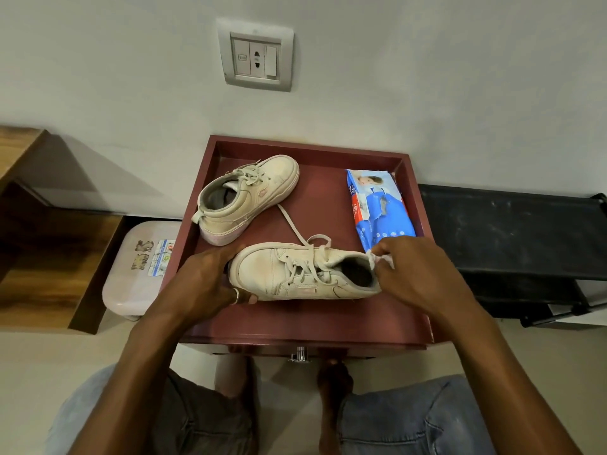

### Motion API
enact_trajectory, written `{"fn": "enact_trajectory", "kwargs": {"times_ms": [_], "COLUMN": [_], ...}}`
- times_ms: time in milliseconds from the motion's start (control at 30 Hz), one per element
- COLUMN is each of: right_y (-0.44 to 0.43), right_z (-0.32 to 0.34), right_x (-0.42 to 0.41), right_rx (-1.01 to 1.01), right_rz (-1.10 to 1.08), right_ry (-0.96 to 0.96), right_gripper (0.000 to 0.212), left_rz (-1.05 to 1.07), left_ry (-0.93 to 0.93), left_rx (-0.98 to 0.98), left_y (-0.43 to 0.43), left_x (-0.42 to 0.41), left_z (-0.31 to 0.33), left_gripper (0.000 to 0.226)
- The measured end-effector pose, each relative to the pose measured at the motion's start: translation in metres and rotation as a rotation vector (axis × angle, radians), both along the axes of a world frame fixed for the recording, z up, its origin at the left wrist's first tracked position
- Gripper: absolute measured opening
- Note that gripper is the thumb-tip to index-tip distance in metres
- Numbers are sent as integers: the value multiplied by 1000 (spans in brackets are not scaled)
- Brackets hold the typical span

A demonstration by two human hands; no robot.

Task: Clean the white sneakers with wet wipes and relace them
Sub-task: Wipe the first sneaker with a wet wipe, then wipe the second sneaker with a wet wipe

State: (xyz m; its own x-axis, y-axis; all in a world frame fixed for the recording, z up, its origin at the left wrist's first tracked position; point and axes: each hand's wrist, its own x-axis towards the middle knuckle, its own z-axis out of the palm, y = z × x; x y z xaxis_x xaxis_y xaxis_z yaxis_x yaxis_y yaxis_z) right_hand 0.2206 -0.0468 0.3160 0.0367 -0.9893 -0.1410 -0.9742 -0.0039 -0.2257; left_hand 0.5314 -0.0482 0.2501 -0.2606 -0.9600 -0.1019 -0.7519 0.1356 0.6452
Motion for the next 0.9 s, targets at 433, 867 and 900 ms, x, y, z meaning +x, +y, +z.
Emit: {"fn": "enact_trajectory", "kwargs": {"times_ms": [433, 867, 900], "right_y": [-14, -19, -20], "right_z": [-24, 2, 1], "right_x": [26, 0, 3], "right_rx": [-170, -423, -403], "right_rz": [128, -160, -188], "right_ry": [224, -281, -319], "right_gripper": [18, 38, 44], "left_rz": [3, 374, 366], "left_ry": [-38, -96, -134], "left_rx": [-10, -263, -257], "left_y": [-7, -39, -42], "left_x": [-1, -1, -4], "left_z": [-1, 7, 5], "left_gripper": [90, 107, 100]}}
